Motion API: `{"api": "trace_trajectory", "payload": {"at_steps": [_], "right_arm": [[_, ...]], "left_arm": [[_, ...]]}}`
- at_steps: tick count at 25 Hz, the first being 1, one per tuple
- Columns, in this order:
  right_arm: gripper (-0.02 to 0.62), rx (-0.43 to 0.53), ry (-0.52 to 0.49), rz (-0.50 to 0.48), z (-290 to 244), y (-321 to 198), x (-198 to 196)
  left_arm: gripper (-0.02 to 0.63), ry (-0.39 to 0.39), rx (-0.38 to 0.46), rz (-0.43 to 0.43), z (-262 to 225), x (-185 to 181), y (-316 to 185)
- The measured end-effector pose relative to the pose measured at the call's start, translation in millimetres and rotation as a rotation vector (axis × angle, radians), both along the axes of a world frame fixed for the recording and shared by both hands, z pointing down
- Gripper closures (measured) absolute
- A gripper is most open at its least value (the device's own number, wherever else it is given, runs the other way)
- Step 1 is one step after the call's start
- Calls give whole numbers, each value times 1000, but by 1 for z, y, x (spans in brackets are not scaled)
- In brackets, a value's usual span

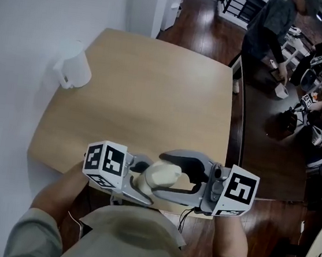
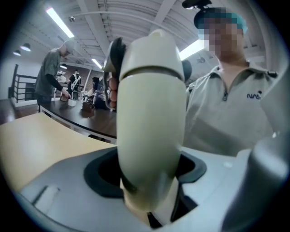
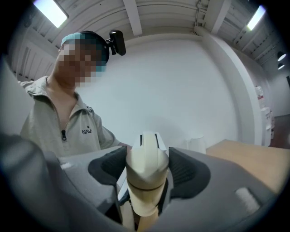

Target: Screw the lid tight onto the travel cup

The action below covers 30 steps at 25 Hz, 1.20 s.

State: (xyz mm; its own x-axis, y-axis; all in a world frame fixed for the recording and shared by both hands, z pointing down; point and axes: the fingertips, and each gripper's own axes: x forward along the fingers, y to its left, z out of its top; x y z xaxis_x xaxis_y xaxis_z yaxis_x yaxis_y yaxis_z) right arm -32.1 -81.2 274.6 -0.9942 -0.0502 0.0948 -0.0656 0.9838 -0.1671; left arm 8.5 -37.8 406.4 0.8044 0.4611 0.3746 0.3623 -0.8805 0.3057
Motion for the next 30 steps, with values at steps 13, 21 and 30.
{"api": "trace_trajectory", "payload": {"at_steps": [13,21,30], "right_arm": [[307,103,52,564,22,-50,27],[307,94,21,855,33,-67,40],[307,104,-19,1011,42,-73,45]], "left_arm": [[290,-26,229,-540,25,28,-78],[290,-85,297,-926,41,28,-107],[290,-106,322,-1076,52,26,-117]]}}
